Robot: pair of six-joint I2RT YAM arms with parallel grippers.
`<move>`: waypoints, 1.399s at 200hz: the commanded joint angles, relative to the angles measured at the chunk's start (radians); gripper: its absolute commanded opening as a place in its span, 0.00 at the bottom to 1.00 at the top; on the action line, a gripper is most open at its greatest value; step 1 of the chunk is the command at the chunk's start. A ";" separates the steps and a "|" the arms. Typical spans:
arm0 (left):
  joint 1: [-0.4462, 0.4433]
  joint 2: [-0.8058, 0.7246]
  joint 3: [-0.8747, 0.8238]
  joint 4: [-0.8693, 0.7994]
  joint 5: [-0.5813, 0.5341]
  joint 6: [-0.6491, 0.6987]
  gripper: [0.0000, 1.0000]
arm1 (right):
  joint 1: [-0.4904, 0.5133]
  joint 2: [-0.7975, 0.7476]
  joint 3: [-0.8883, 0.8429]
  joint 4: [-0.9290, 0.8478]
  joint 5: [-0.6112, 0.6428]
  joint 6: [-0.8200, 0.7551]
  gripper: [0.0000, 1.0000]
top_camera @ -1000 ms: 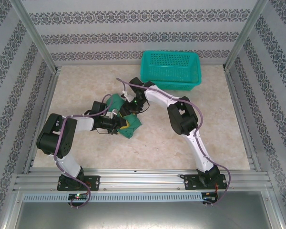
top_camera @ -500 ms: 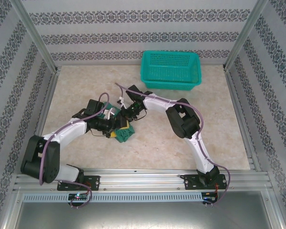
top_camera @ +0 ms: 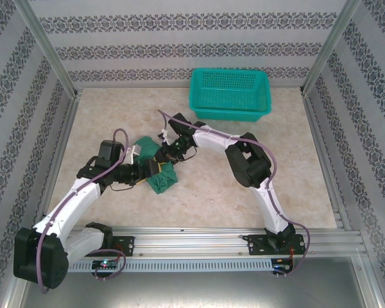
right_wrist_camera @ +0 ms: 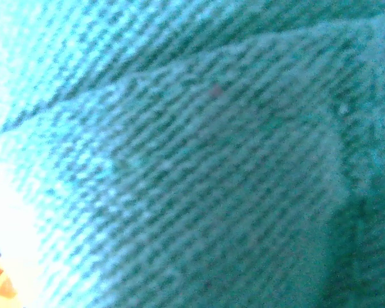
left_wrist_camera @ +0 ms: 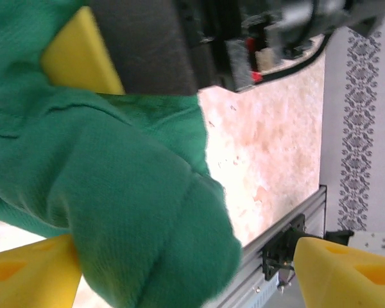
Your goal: Roll up the long pants
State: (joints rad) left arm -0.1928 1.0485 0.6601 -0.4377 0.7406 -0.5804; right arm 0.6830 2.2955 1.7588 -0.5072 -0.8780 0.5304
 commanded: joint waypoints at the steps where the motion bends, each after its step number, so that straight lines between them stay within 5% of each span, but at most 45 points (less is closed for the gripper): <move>1: 0.031 0.047 0.000 0.005 -0.052 -0.005 0.79 | -0.017 -0.111 0.039 0.009 -0.013 0.069 0.00; 57: 0.145 0.092 -0.040 0.120 -0.075 -0.071 0.74 | -0.092 -0.208 0.159 -0.090 0.005 0.060 0.00; 159: 0.152 0.331 0.032 0.241 -0.003 -0.046 0.67 | -0.322 -0.209 0.466 -0.185 0.098 0.091 0.00; 208: 0.151 0.379 0.045 0.249 -0.009 -0.025 0.64 | -0.459 -0.117 0.558 0.038 0.131 0.257 0.00; 280: 0.151 0.485 0.036 0.331 0.009 -0.033 0.58 | -0.572 -0.013 0.352 0.622 0.267 0.573 0.00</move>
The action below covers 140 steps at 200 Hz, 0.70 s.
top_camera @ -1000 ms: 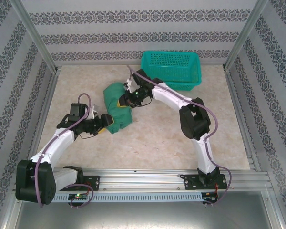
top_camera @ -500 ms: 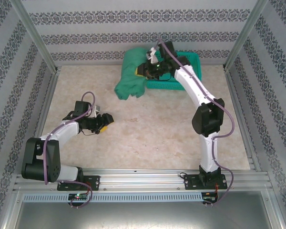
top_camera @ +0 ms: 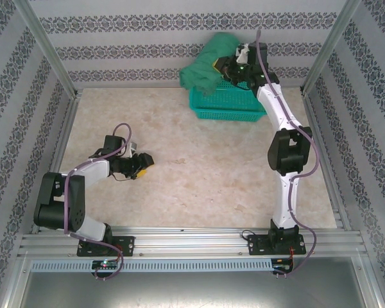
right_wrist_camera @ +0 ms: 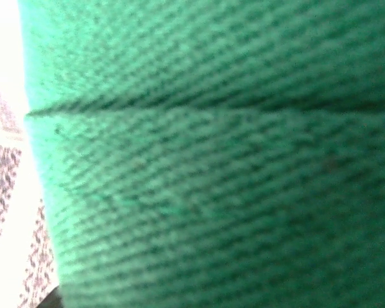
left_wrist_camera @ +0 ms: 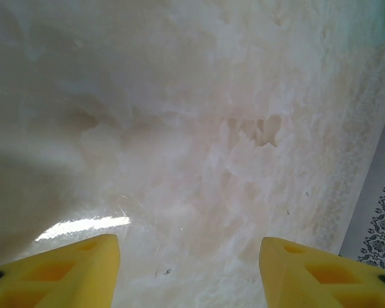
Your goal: Roll up the long pants
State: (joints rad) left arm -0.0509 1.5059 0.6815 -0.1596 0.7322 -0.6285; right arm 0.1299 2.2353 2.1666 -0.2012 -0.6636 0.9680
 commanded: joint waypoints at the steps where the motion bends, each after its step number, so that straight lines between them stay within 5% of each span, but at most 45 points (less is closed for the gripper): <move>1: 0.009 0.029 0.015 0.054 0.018 0.015 0.58 | -0.020 0.049 -0.060 0.321 0.056 0.137 0.00; 70: 0.008 0.047 0.018 0.068 0.004 0.021 0.55 | -0.052 0.143 -0.356 0.554 0.299 0.146 0.00; 111: 0.009 0.033 0.016 0.066 -0.019 0.027 0.55 | -0.057 0.147 -0.417 0.585 0.318 0.165 0.00; 140: 0.009 0.014 0.026 0.069 -0.039 0.026 0.55 | -0.058 0.056 -0.396 0.410 0.340 0.103 0.78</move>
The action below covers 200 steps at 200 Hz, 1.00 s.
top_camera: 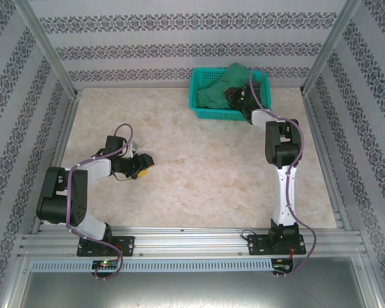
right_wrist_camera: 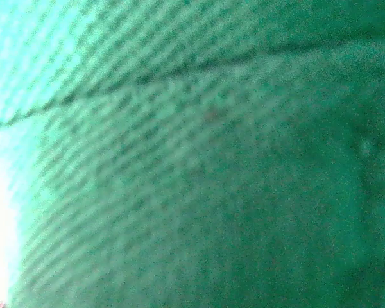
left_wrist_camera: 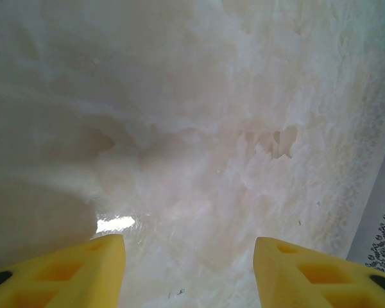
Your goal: Roll up the long pants
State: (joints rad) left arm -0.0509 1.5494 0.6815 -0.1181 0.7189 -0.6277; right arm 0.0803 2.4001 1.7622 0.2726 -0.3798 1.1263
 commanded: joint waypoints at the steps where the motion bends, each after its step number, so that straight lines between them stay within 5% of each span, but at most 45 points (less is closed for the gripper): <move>1: 0.008 -0.030 0.027 0.027 -0.026 0.026 0.56 | -0.008 -0.115 0.008 -0.071 0.058 -0.060 0.79; 8: 0.008 -0.033 0.036 0.012 -0.038 0.032 0.56 | -0.006 -0.157 -0.006 -0.114 0.084 -0.095 0.81; 11: 0.008 -0.036 0.040 0.009 -0.042 0.035 0.56 | -0.005 -0.182 -0.014 -0.131 0.094 -0.110 0.95; 14: 0.008 -0.038 0.043 0.006 -0.047 0.040 0.56 | -0.005 -0.206 -0.023 -0.148 0.106 -0.125 0.97; 62: 0.007 -0.133 0.100 -0.063 -0.191 0.101 0.56 | 0.075 -0.664 -0.245 -0.422 0.366 -0.422 0.98; 89: 0.002 -0.264 0.078 -0.054 -0.380 0.139 0.78 | 0.163 -0.870 -0.338 -0.582 0.468 -0.634 0.98; 96: 0.001 -0.302 0.066 -0.043 -0.420 0.155 0.99 | 0.184 -0.911 -0.368 -0.611 0.483 -0.680 0.98; 131: -0.002 -0.449 0.036 -0.103 -0.709 0.166 1.00 | 0.242 -1.085 -0.541 -0.727 0.602 -0.790 0.98; 151: -0.002 -0.481 0.071 -0.251 -0.967 0.021 1.00 | 0.324 -1.179 -0.657 -0.717 0.844 -0.834 0.98; 158: -0.002 -0.490 0.052 -0.195 -0.930 0.105 1.00 | 0.356 -1.209 -0.712 -0.677 0.912 -0.873 0.98; 175: -0.007 -0.491 -0.019 0.040 -0.628 0.389 1.00 | 0.418 -1.276 -0.839 -0.577 1.009 -0.957 0.98; 200: -0.019 -0.519 -0.086 0.088 -0.725 0.406 1.00 | 0.451 -1.325 -0.964 -0.534 0.952 -1.006 0.98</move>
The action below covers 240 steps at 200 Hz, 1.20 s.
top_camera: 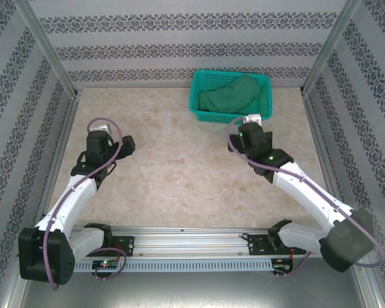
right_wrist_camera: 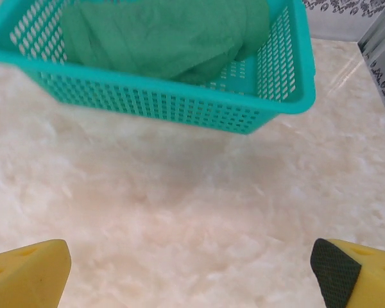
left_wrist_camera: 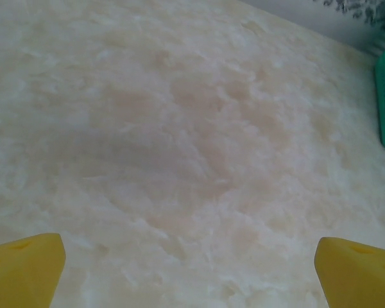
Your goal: Roll up the long pants
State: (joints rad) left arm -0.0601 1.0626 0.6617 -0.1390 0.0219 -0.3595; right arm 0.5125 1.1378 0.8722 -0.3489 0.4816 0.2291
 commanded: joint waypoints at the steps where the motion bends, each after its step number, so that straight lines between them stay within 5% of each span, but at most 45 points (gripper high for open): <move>1: -0.010 -0.036 -0.070 0.116 -0.028 0.145 1.00 | 0.021 -0.064 -0.078 0.089 0.088 -0.109 0.98; 34: -0.011 -0.302 -0.412 0.513 -0.097 0.299 1.00 | 0.031 -0.154 -0.206 0.186 0.033 -0.129 0.98; 59: -0.008 -0.372 -0.517 0.656 -0.125 0.340 1.00 | 0.016 -0.193 -0.311 0.312 0.032 -0.187 0.98; 81: -0.005 -0.245 -0.510 0.758 -0.144 0.382 1.00 | -0.027 -0.197 -0.382 0.417 -0.020 -0.215 0.98; 128: 0.008 0.282 -0.420 1.108 -0.062 0.396 1.00 | -0.119 -0.191 -0.429 0.508 -0.119 -0.178 0.98; 145: 0.011 0.385 -0.323 1.012 -0.065 0.392 1.00 | -0.151 -0.219 -0.446 0.510 -0.139 -0.176 0.98; 161: 0.013 0.533 -0.335 1.205 -0.059 0.405 1.00 | -0.173 -0.253 -0.471 0.521 -0.148 -0.212 0.98; 173: 0.014 0.468 -0.318 1.055 -0.066 0.386 1.00 | -0.182 -0.278 -0.504 0.535 -0.127 -0.233 0.98; 203: 0.013 0.490 -0.311 1.080 -0.059 0.397 1.00 | -0.266 -0.286 -0.661 0.737 -0.132 -0.239 0.98; 240: 0.020 0.496 -0.278 1.025 -0.057 0.386 1.00 | -0.372 -0.097 -0.684 1.033 -0.224 -0.227 0.98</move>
State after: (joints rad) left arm -0.0566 1.5539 0.3500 0.8799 -0.0490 0.0235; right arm 0.1883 0.9318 0.1734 0.4168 0.3367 0.0113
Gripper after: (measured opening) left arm 0.998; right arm 0.977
